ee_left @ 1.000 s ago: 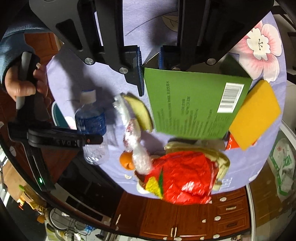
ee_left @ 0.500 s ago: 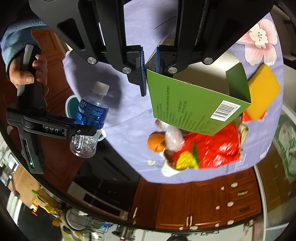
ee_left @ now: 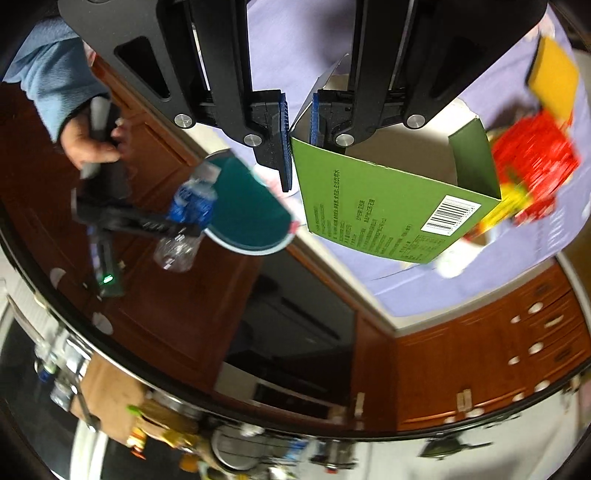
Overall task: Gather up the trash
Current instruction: 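Drop the bottle into the teal bin with the right tool while the left tool drops the green box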
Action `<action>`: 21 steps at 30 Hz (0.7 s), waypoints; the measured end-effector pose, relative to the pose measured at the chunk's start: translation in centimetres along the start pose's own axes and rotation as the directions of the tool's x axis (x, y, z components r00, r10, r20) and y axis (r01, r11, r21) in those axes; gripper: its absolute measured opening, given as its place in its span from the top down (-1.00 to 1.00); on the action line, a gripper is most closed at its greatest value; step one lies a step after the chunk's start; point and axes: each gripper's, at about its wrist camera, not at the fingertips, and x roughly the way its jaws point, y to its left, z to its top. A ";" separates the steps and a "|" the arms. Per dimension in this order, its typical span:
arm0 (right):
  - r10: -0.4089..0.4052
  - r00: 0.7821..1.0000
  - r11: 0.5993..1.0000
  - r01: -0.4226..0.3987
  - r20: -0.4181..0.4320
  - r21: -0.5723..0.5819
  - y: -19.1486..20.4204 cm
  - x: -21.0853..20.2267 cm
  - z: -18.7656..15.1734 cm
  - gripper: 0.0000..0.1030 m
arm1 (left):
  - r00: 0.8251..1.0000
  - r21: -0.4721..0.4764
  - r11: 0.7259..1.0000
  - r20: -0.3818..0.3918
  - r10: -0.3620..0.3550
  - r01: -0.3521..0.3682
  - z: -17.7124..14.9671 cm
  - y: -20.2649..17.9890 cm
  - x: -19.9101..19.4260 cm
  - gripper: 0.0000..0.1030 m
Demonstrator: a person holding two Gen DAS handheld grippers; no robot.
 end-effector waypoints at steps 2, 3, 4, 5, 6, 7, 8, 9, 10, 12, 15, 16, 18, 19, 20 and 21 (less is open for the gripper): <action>-0.013 0.999 0.999 0.014 -0.043 0.032 -1.5 2.1 0.2 -0.24 | 0.999 0.025 0.999 -0.021 -0.030 0.030 1.2 -1.4 2.1 0.82; -0.015 0.998 0.999 0.018 -0.059 0.041 -2.0 2.9 0.1 -0.24 | 0.998 0.034 0.998 -0.033 -0.044 0.045 1.8 -2.0 3.1 0.83; -0.022 0.997 0.999 0.026 -0.079 0.048 -2.4 3.8 0.0 -0.24 | 0.998 0.040 0.998 -0.042 -0.053 0.055 2.1 -2.4 3.9 0.83; -0.026 0.995 0.998 0.031 -0.093 0.050 -2.4 4.5 -0.1 -0.25 | 0.996 0.050 0.996 -0.055 -0.066 0.069 2.6 -3.0 5.0 0.82; -0.029 0.993 0.998 0.035 -0.113 0.052 -2.6 5.5 0.0 -0.25 | 0.995 0.061 0.995 -0.066 -0.076 0.080 3.0 -3.6 6.0 0.82; -0.026 0.993 0.998 0.033 -0.119 0.054 -3.0 6.0 0.1 -0.25 | 0.994 0.067 0.994 -0.072 -0.083 0.088 3.2 -3.8 6.7 0.82; -0.025 0.991 0.998 0.032 -0.129 0.057 -3.1 6.4 0.2 -0.25 | 0.992 0.074 0.992 -0.083 -0.097 0.103 3.7 -4.4 7.7 0.82; -0.022 0.990 0.998 0.031 -0.141 0.063 -3.2 7.0 0.4 -0.25 | 0.991 0.076 0.991 -0.090 -0.104 0.111 3.9 -4.6 8.4 0.82; -0.018 0.988 0.997 0.028 -0.153 0.067 -3.3 7.5 0.6 -0.25 | 0.988 0.080 0.989 -0.099 -0.115 0.123 4.3 -5.1 9.3 0.82; -0.018 0.984 0.997 0.031 -0.177 0.071 -3.5 8.2 1.0 -0.26 | 0.985 0.079 0.987 -0.119 -0.127 0.137 4.6 -5.5 10.7 0.82; -0.009 0.979 0.996 0.026 -0.202 0.080 -4.1 8.9 1.2 -0.27 | 0.979 0.080 0.985 -0.144 -0.142 0.155 4.8 -6.3 12.3 0.82; -0.007 0.978 0.996 0.025 -0.208 0.084 -4.2 9.0 1.2 -0.27 | 0.978 0.081 0.984 -0.149 -0.144 0.158 4.8 -6.5 12.6 0.82; 0.006 0.976 0.995 0.016 -0.220 0.095 -4.8 9.0 1.3 -0.28 | 0.975 0.087 0.982 -0.162 -0.154 0.169 5.0 -7.1 13.3 0.82; 0.014 0.974 0.994 0.011 -0.226 0.106 -5.0 8.9 1.3 -0.29 | 0.974 0.090 0.981 -0.165 -0.156 0.172 5.0 -7.3 13.6 0.82; 0.018 0.973 0.993 0.009 -0.231 0.114 -5.7 8.6 1.2 -0.32 | 0.973 0.092 0.980 -0.168 -0.159 0.176 5.1 -7.5 13.9 0.82; 0.022 0.972 0.992 0.007 -0.232 0.123 -6.0 8.4 1.1 -0.34 | 0.971 0.093 0.979 -0.172 -0.164 0.181 5.3 -7.8 14.2 0.82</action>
